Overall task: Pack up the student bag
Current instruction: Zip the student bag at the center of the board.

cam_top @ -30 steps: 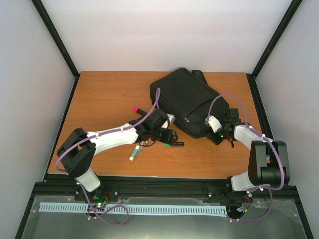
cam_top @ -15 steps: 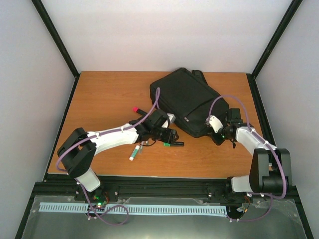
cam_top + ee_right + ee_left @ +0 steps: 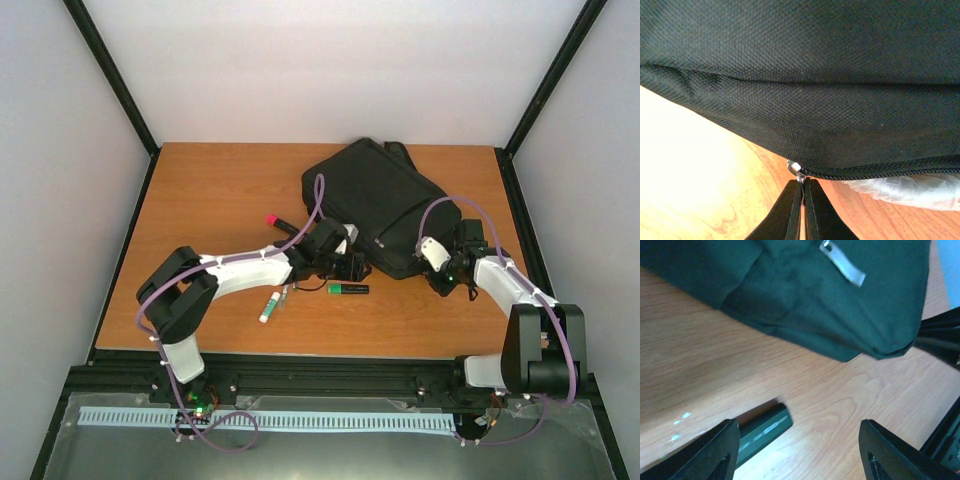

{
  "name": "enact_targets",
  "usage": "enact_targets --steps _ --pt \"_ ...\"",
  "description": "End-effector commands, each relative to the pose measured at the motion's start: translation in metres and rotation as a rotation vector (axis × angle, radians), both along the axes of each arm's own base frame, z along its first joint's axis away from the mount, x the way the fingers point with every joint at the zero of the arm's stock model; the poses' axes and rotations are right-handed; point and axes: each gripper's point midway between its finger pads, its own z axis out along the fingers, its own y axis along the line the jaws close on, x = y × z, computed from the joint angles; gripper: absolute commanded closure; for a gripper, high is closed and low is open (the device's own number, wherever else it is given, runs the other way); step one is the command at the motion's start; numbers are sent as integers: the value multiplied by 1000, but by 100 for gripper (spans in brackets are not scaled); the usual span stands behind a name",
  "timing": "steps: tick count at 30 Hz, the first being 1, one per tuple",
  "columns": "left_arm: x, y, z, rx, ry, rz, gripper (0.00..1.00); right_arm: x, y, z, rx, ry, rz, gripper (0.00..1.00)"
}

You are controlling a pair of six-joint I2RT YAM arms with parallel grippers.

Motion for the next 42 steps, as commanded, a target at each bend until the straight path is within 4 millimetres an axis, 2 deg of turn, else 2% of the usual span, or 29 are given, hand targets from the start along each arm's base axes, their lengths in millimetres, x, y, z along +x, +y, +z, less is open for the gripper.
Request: enact_targets --steps 1,10,18,20,23,27,31,37,42 --pt "10 -40 27 -210 45 33 33 -15 -2 -6 -19 78 5 97" --pt "22 -68 29 -378 144 106 34 -16 7 -4 16 88 13 97" --pt "22 -89 21 -433 222 106 43 -18 19 0 35 91 31 97" --pt "20 -94 22 -435 222 94 48 -18 22 0 42 93 33 97" --pt "18 -99 22 -437 226 82 68 -19 23 -1 45 105 32 97" --pt "18 -91 17 -400 215 109 87 -21 23 -3 45 137 32 97" --pt "16 -80 17 -368 198 116 98 -18 11 -3 3 131 18 97" --pt "10 -63 14 -319 176 102 99 -5 -17 11 -24 111 -27 97" --pt "-1 -54 12 -250 147 13 99 5 -40 10 -63 96 -60 97"
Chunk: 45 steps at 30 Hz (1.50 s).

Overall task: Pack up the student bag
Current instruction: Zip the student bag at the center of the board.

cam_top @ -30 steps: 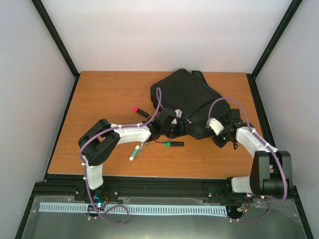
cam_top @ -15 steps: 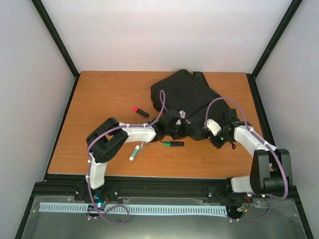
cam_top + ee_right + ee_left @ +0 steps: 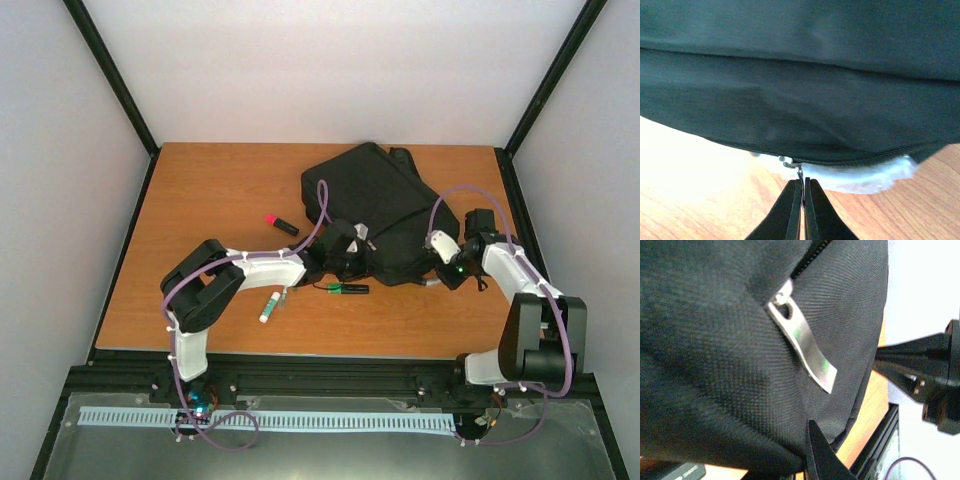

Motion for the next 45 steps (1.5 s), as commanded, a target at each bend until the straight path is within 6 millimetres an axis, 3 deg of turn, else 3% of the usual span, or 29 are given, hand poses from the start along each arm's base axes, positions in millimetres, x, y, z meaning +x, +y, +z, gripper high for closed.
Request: enact_targets --steps 1,8,14,22,24,26,30,34,40,45 --pt "-14 11 13 56 -77 -114 99 6 -24 -4 -63 16 -16 97" --pt "-18 48 3 189 -138 -151 99 8 -31 -15 -68 26 -28 97" --pt "17 89 -9 233 -129 -59 99 -2 -24 -22 -44 38 -12 97" --pt "64 80 -2 257 -189 -57 99 -14 -1 -14 30 35 27 97" --pt "75 81 -1 275 -195 -54 92 -16 8 -10 43 24 42 97" --pt "82 83 2 282 -194 -50 75 -18 18 -7 59 18 58 97" --pt "75 92 9 278 -162 -11 49 -18 39 0 110 16 80 97" --pt "53 105 8 251 -74 41 36 -15 59 5 143 7 97 97" --pt "28 115 0 202 41 111 33 -14 84 6 155 7 140 97" --pt "23 103 0 160 55 119 36 -13 89 7 154 6 152 97"
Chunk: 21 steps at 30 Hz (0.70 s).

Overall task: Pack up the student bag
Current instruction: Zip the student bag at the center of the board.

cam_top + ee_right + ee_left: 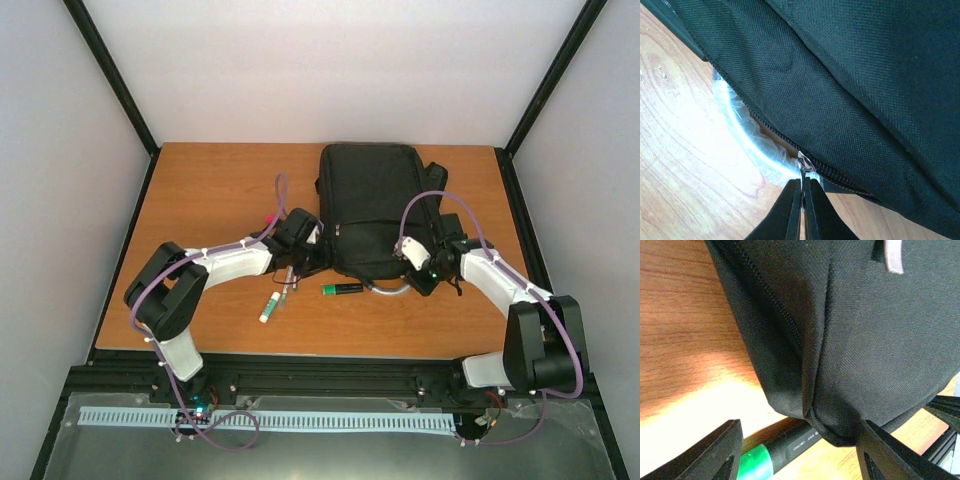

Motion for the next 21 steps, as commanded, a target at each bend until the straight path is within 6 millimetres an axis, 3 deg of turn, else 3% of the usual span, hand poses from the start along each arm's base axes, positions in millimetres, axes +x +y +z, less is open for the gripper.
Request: enact_targets --steps 1,8,15,21 --pt "5 -20 17 -99 -7 38 37 4 9 5 27 -1 0 97" --pt "12 -54 20 -180 -12 -8 54 0 7 1 14 6 4 97" --pt "12 -55 23 -161 -29 -27 98 -3 -13 -4 -42 17 -12 97" --pt "5 -47 23 -113 -60 -78 99 8 -63 -9 -128 -12 -72 97"
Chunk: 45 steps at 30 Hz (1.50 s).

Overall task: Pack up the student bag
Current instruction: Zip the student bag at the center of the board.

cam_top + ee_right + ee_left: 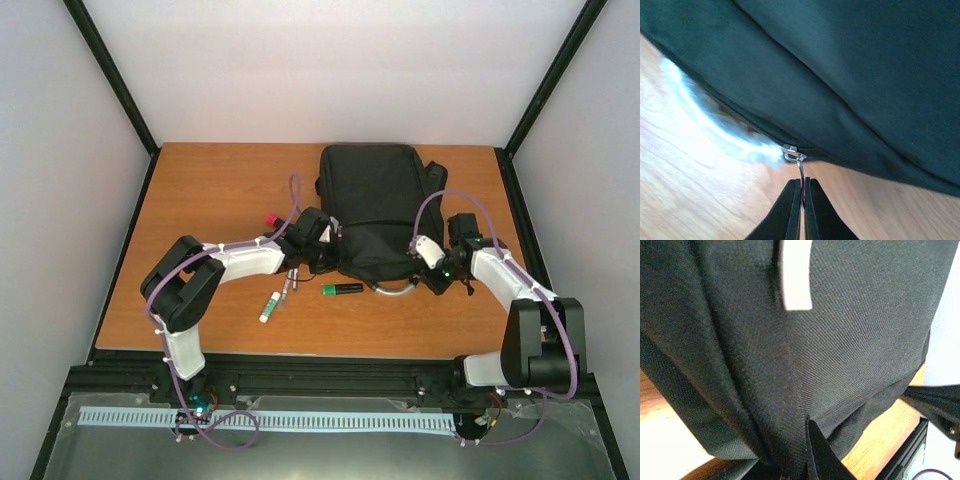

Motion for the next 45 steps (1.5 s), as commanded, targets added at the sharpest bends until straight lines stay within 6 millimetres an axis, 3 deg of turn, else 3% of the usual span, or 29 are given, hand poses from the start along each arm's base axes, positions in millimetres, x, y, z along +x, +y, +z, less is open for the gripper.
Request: enact_targets --steps 1,8,16,29,33,41,45 --pt "-2 -3 21 7 -73 -69 99 6 -40 -5 -97 -20 -26 97" --pt "-9 -11 31 2 -131 -217 99 29 -74 -11 -159 -36 -56 97" --pt "-14 -7 24 55 -150 -328 99 61 -85 -10 -149 -45 -83 97" --pt "-13 12 22 113 -168 -348 99 78 -102 6 -165 -86 -101 97" --pt "-1 21 22 124 -189 -314 99 63 -88 21 -109 -103 -77 97" --pt "49 33 52 135 -302 -219 99 38 -66 36 -20 -126 -48 97" --pt "83 43 62 164 -344 -153 85 37 -55 34 2 -113 -39 97"
